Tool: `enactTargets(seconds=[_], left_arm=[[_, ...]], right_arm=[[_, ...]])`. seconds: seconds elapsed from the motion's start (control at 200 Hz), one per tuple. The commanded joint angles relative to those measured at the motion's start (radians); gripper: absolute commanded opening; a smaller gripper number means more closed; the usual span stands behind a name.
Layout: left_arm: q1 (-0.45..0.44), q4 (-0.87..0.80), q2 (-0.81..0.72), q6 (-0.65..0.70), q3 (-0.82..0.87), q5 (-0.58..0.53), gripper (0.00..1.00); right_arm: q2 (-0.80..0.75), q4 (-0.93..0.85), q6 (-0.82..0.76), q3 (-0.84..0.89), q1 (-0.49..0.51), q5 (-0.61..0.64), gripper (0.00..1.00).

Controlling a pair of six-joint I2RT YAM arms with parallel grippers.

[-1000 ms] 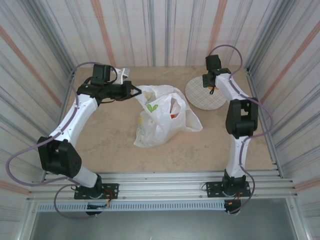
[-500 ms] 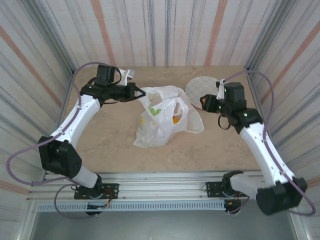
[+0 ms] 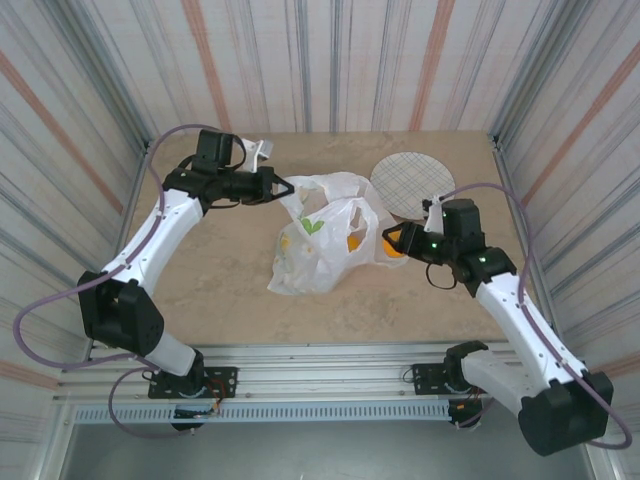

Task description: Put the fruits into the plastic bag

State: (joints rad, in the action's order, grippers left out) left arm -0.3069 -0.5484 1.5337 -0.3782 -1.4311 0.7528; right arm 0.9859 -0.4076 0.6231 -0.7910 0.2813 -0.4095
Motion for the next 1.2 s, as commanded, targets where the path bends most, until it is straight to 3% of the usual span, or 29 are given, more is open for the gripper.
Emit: enactTargets(seconds=[0.0,0.22,0.606,0.907,1.197], left_arm=[[-0.009,-0.002,0.007,0.027,-0.008,0.037,0.0],[-0.009,0.005,0.0,0.022,-0.006,0.048,0.0],[-0.009,0.023,-0.003,0.01,0.0,0.056,0.0],[-0.009,0.029,-0.005,0.007,0.0,0.059,0.0],[-0.01,0.035,-0.01,0.008,0.006,0.057,0.0]], right_arm=[[0.064,0.149,0.083,0.008,0.01,-0.04,0.53],[0.156,0.272,0.165,0.039,0.034,0.028,0.52],[0.268,0.382,0.183,0.01,0.203,0.038,0.54],[0.396,0.423,0.153,-0.047,0.317,-0.003,0.6],[0.56,0.403,0.096,-0.174,0.375,-0.137,0.67]])
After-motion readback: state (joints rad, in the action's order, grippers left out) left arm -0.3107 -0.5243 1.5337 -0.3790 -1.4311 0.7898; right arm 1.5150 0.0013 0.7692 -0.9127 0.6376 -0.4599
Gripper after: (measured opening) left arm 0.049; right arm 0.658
